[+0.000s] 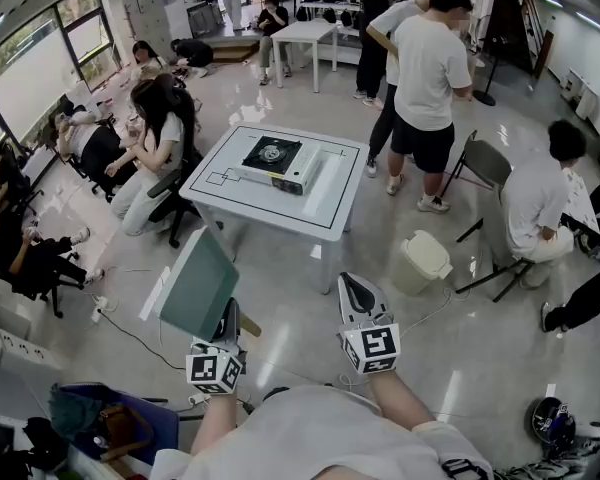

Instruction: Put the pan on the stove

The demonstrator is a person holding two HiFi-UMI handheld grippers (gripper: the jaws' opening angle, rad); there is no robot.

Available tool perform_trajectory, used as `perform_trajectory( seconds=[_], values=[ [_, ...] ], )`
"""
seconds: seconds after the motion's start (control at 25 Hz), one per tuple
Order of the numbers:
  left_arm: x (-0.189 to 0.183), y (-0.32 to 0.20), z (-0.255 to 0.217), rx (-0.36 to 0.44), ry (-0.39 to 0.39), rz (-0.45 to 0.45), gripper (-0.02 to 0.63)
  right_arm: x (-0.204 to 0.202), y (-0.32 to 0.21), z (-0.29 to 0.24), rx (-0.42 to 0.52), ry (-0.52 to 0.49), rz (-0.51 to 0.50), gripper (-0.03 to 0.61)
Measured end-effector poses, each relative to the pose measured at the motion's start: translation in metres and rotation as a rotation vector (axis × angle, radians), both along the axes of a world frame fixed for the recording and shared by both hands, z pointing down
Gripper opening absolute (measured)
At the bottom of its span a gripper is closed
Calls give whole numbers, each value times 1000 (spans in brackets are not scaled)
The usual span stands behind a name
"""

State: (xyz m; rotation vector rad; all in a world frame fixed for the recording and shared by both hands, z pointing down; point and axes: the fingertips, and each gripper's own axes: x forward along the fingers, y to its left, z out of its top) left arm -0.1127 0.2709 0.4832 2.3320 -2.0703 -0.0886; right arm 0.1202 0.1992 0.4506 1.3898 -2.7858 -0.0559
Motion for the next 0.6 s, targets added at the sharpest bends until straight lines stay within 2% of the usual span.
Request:
perform_trajectory(
  seconds=[0.32, 0.6],
  values=[
    [9, -15, -1, 6, -10, -47, 120, 14, -22, 6, -19, 7, -36, 9],
    [-2, -56, 5, 10, -2, -54, 120, 2, -62, 10, -15, 24, -47, 9]
  ],
)
